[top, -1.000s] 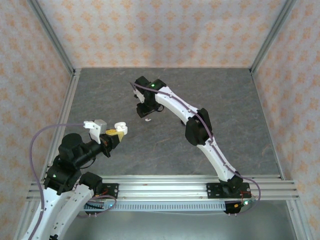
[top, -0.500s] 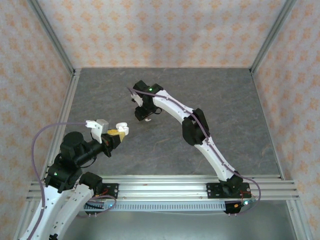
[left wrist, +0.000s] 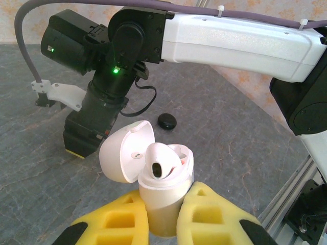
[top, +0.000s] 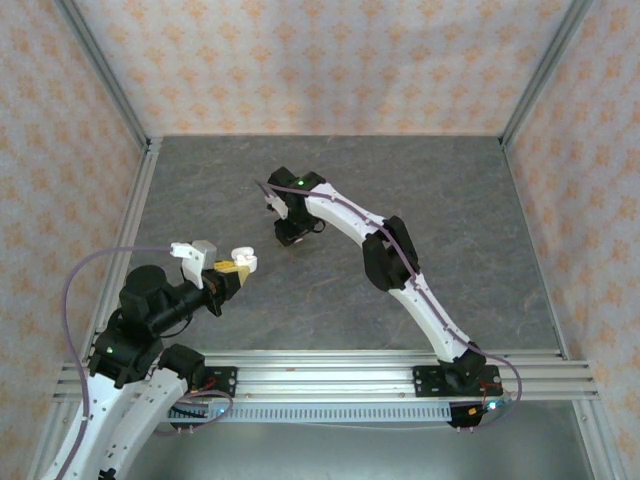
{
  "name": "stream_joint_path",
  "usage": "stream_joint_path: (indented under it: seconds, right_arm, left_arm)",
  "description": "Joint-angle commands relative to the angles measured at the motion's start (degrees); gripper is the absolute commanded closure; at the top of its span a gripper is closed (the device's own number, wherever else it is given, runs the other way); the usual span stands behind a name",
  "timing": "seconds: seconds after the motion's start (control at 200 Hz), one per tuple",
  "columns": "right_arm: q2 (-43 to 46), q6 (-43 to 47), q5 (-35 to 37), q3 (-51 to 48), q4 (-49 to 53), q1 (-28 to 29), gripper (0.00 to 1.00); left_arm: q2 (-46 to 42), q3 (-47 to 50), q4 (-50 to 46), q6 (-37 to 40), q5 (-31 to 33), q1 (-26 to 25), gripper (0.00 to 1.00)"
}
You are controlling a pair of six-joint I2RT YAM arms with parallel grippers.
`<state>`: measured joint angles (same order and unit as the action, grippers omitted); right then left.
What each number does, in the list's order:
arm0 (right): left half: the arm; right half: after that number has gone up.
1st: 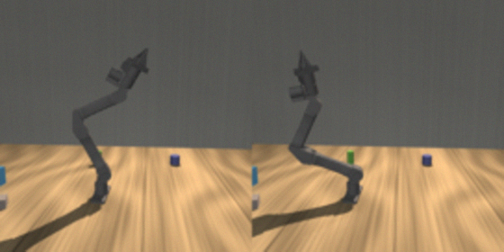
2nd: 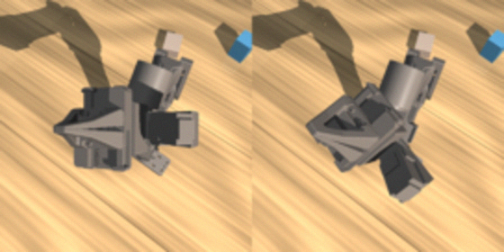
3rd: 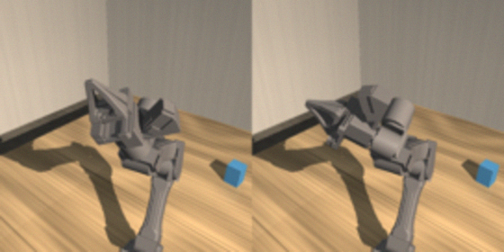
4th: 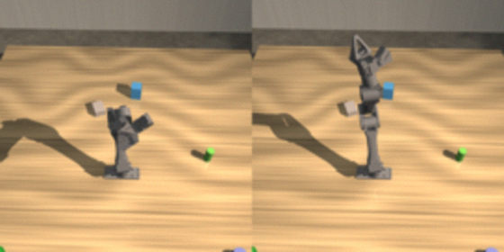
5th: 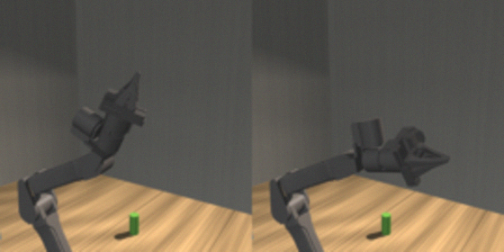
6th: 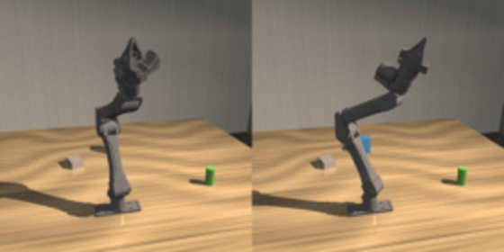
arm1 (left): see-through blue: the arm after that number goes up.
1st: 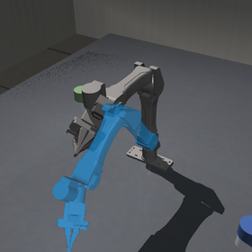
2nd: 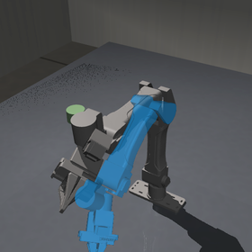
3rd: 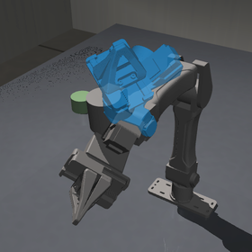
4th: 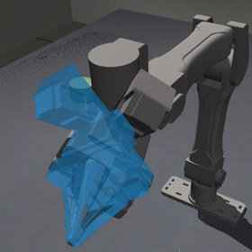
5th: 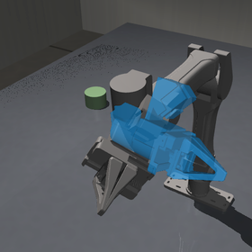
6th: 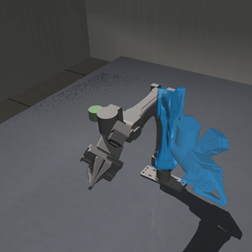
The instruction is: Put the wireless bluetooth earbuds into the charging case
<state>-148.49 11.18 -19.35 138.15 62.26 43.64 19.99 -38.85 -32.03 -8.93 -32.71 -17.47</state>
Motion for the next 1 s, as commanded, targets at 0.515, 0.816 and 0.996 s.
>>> stream_joint_path:
  seconds: [0.515, 0.816, 0.996]
  right_arm:
    - [3.14, -9.0, 5.99, -0.69, 9.74, 1.63, 0.88]
    - [12.47, -18.85, 3.89, -7.05, 4.49, 1.56, 0.9]
    - [21.95, -23.26, 2.6, -10.45, 0.08, 0.62, 0.9]
  left_arm:
    - [-1.83, -0.08, -0.91, 0.75, -1.15, 0.38, 1.0]
    - [-0.74, 0.18, 5.3, -2.61, -0.07, 0.37, 1.0]
    - [2.59, -0.78, 13.77, -6.42, -0.45, 0.42, 1.0]
